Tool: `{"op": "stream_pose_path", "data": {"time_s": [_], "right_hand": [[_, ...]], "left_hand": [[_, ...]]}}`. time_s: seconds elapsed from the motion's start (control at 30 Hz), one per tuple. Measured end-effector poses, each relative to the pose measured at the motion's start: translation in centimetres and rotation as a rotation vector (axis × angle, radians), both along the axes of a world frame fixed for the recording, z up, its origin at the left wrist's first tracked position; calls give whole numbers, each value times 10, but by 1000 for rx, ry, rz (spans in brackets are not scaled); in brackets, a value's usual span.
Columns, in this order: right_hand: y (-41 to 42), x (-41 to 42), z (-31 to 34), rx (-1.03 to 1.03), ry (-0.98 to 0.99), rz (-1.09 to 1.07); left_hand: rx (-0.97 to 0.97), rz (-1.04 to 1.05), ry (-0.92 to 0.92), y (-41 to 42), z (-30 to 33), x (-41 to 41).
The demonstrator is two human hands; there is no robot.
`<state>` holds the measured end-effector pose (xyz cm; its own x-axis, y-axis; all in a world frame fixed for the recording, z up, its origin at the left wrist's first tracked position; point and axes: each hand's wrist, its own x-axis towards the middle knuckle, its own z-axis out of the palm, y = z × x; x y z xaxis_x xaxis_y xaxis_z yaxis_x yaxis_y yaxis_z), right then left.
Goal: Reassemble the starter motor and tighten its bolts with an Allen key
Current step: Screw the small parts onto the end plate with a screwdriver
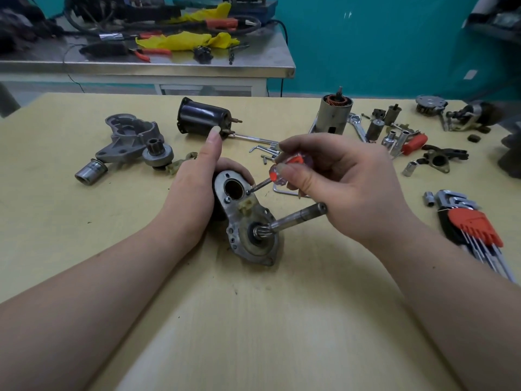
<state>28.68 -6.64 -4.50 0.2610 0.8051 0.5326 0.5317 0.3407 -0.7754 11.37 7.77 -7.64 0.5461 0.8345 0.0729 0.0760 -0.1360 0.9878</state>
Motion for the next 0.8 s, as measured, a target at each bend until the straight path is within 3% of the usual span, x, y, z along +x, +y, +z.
{"op": "stream_pose_path", "data": {"time_s": [0.8], "right_hand": [[2,-5,6,-91,69,-22]], "left_hand": [[-48,24,-47,-1,0,0]]}}
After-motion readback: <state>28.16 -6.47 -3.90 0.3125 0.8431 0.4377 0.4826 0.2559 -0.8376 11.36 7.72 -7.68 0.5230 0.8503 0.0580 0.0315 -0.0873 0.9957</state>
